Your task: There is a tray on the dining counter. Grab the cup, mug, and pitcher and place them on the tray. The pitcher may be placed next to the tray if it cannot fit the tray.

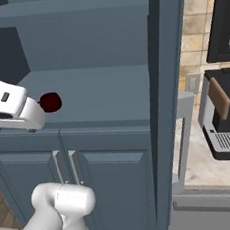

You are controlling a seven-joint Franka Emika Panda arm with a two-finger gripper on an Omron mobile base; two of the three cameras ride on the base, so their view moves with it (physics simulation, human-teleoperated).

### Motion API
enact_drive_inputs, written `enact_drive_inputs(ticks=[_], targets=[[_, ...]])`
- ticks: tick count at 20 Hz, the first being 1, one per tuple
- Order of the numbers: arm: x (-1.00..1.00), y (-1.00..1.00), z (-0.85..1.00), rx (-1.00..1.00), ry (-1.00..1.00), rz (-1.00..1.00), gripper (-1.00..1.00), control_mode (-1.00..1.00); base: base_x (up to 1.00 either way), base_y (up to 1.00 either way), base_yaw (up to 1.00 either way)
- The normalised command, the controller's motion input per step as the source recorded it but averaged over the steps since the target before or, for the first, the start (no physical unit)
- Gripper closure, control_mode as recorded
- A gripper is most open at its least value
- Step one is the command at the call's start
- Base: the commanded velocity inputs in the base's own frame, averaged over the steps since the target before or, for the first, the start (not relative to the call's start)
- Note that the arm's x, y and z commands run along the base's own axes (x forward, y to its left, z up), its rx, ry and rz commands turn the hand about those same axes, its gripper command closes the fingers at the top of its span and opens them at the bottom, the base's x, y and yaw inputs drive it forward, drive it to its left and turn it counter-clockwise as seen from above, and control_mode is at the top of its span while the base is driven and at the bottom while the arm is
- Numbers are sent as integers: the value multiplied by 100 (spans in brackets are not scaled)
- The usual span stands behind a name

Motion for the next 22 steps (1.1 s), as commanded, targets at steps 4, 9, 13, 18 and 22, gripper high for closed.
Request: enact_drive_inputs(ticks=[4,9,13,18,22], targets=[[0,0,0,0,0,0,-100,100,38,15,2],[39,8,0,0,0,1,-100,-100,8,3,1],[64,11,0,0,0,0,-100,-100,0,0,0],[75,17,-1,0,0,0,-100,-100,0,0,0],[51,25,-14,0,0,0,-100,-100,0,0,0]])
